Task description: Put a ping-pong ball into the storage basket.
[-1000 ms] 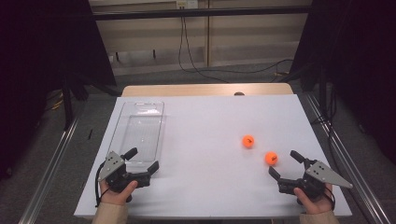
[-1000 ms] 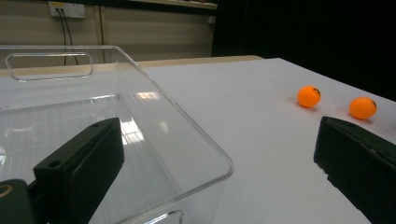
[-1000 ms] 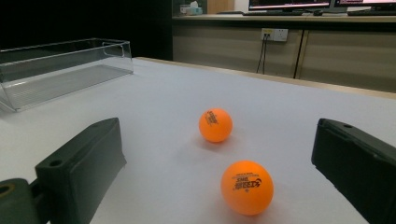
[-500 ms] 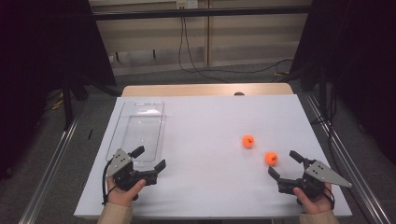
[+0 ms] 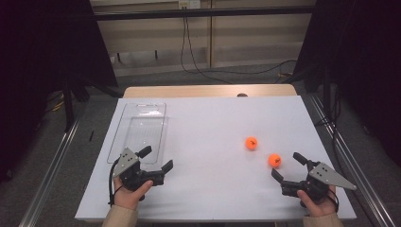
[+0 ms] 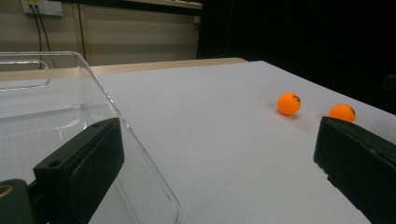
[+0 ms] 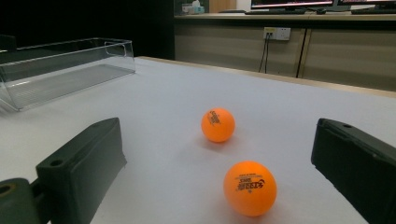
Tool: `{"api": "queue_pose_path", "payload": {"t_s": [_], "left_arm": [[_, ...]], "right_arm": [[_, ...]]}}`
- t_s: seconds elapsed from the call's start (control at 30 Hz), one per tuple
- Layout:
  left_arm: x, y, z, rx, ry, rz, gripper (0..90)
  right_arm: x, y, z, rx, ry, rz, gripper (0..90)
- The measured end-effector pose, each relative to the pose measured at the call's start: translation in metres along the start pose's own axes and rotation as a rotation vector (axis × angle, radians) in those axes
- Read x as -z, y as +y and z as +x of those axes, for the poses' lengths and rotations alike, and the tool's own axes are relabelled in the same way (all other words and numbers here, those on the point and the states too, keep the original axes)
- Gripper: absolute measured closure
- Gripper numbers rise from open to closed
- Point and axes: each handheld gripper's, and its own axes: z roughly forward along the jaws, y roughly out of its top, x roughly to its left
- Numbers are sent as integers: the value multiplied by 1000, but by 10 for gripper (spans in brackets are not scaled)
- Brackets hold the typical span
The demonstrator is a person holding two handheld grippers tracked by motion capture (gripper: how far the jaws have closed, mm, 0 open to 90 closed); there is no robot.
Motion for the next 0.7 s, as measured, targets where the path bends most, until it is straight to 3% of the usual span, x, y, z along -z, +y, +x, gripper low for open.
{"api": "queue_pose_path", "payload": {"t_s": [0.7], "left_arm": [[-18,2,-11,-8,-39,13,16]], "right_arm": [[0,0,0,-8,-1,-7,22]]}}
